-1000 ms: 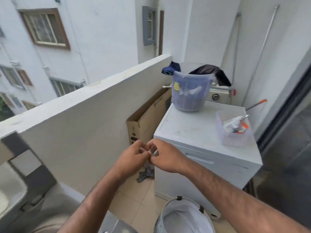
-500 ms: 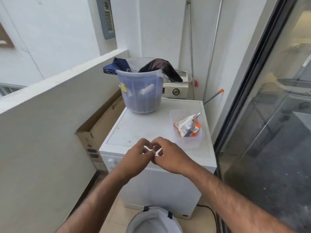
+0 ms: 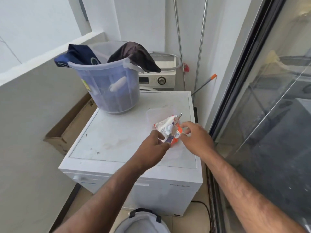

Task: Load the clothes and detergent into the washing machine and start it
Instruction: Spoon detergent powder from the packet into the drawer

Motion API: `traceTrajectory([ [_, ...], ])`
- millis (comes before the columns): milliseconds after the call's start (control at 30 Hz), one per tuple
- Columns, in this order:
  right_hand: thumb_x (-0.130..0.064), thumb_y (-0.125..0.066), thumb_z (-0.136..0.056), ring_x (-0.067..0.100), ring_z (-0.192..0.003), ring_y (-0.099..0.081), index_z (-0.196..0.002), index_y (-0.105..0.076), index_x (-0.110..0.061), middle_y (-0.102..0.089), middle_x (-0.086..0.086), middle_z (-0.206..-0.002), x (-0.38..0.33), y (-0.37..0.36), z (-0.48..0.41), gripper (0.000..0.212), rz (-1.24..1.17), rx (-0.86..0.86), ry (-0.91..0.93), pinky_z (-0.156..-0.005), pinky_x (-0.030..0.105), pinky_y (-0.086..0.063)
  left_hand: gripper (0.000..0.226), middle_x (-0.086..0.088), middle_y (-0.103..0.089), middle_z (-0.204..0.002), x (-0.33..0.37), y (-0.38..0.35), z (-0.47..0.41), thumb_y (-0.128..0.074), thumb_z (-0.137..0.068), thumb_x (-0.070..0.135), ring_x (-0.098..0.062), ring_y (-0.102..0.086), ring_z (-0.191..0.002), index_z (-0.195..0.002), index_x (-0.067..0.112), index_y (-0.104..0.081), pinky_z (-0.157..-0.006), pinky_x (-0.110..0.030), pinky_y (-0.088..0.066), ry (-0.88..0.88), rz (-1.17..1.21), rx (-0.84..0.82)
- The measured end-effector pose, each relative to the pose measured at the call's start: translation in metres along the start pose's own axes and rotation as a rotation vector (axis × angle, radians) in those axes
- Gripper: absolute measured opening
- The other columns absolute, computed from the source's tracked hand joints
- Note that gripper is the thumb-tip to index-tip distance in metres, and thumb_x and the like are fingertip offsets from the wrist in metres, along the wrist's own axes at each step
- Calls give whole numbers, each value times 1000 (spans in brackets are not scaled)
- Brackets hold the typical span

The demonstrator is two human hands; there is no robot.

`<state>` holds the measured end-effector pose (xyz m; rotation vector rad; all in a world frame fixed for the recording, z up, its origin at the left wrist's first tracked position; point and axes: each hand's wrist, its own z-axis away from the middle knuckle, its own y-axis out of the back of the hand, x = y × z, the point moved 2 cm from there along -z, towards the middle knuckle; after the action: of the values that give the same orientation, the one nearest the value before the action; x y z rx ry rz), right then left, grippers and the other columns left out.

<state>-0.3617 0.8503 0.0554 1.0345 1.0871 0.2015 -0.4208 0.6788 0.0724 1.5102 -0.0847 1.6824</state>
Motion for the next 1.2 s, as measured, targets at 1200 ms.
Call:
traceTrajectory([
  [1200, -42, -61, -101, 27, -92, -71, -122, -68, -21, -50, 6, -122, 3, -57, -48, 31, 331, 145, -45, -67, 31, -39, 108, -10, -44, -157, -39, -57, -172, -22, -58, 103, -47, -54, -130, -152, 51, -11, -81, -60, -56, 385, 22, 4],
])
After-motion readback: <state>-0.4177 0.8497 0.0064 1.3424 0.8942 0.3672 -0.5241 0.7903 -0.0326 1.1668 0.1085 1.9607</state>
